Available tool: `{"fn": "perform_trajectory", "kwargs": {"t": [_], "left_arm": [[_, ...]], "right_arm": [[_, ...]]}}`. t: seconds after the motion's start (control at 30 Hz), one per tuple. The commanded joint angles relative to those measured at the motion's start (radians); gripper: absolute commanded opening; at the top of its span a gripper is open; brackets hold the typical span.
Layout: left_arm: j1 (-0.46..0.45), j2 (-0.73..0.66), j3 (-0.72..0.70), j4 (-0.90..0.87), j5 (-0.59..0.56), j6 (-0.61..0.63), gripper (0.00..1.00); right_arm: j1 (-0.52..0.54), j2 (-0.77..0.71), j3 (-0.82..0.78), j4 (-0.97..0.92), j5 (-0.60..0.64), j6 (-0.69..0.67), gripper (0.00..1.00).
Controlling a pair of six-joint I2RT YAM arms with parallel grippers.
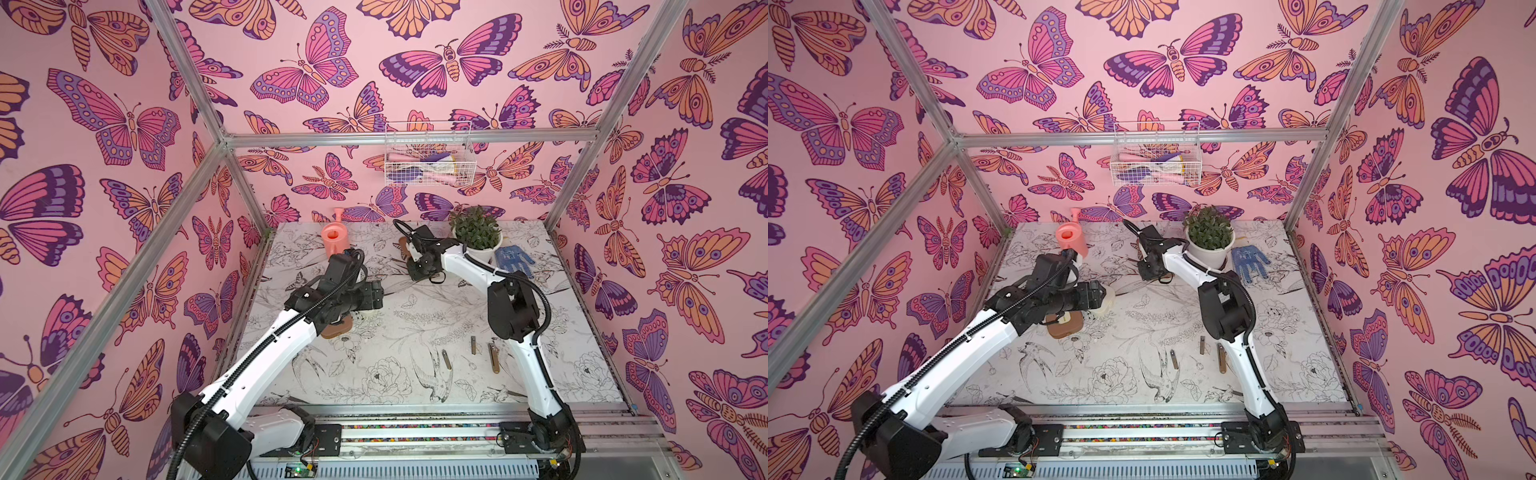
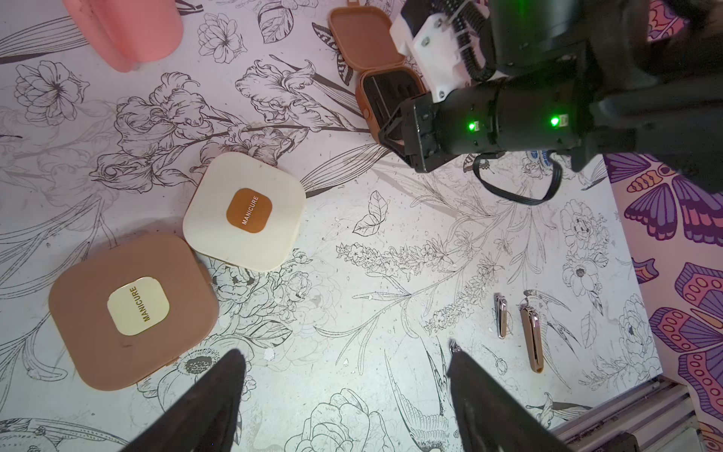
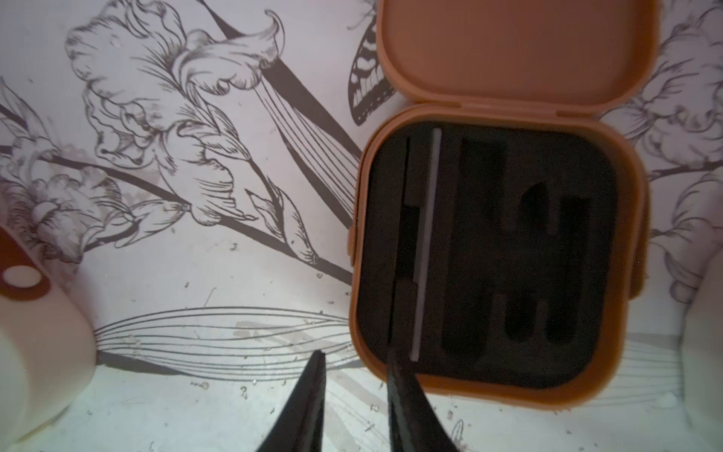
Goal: Organize nail clipper sets
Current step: Move the storage box to the center of the board.
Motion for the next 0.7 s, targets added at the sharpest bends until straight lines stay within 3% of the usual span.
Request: {"fn": "perform_trajectory", "kwargs": {"t": [0.0,0.57,0.67], "left_arm": [[0.005,0.013,-0.007,-0.017,0.004,0.003,0.84],[0.005,0.032,0.007,-0.017,0.009,0.014,0.84],[0.005,0.031,0.008,-0.017,0.012,0.013,0.84]], "right_arm": [[0.009,0.027,0.047,0.002,-0.015,0.002,0.28],[0.010,0.099,0.106,-0.043,-0.013,-0.033,0.16],[0.013,0.096,0.092,-0.040,-0.006,-0.033,0.07]]}}
